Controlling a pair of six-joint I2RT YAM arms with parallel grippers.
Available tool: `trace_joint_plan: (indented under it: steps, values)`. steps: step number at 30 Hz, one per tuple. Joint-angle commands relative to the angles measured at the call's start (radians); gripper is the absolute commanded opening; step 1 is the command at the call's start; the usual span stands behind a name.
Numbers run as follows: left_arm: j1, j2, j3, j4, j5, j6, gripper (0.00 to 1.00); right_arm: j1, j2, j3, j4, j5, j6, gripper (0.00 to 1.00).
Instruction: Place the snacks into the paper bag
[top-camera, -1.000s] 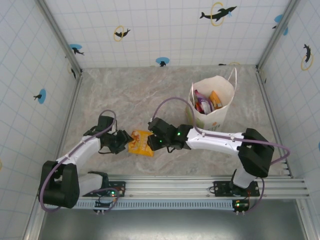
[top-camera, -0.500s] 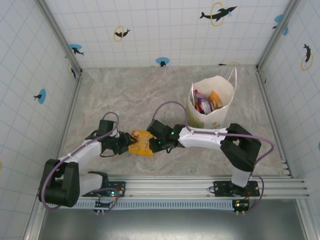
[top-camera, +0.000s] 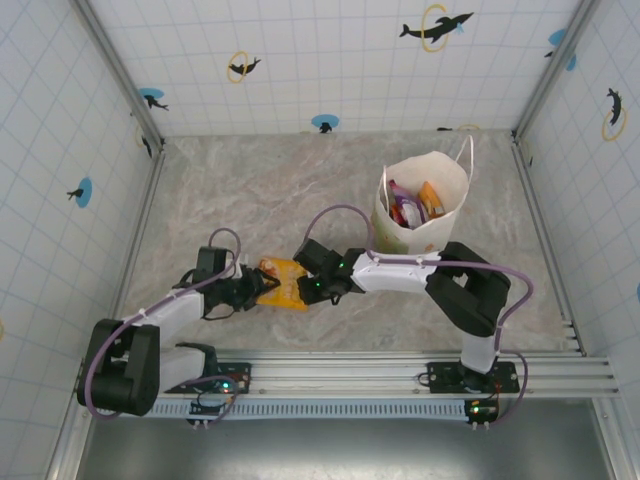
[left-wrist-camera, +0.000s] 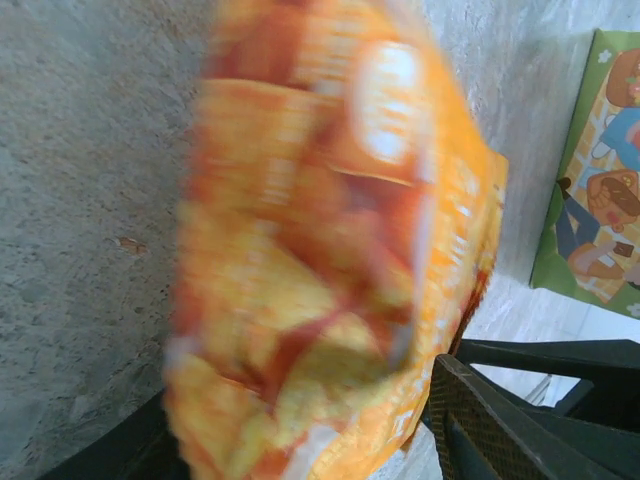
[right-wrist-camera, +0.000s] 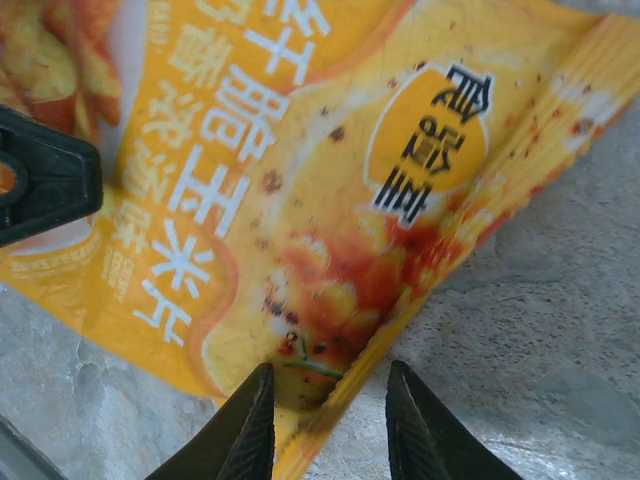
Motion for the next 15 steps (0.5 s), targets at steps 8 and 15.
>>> trace_joint_plan:
  steps: [8,15]
  values:
    - [0.002,-0.046,0.003,-0.055,-0.016,-0.029,0.35,-0.007,-0.016,-0.026,0.059,-0.004,0.003,0.33]
    - [0.003,-0.106,0.119,-0.148,-0.028,0.013,0.16,-0.013,-0.118,-0.031,0.069,0.061,-0.026,0.40]
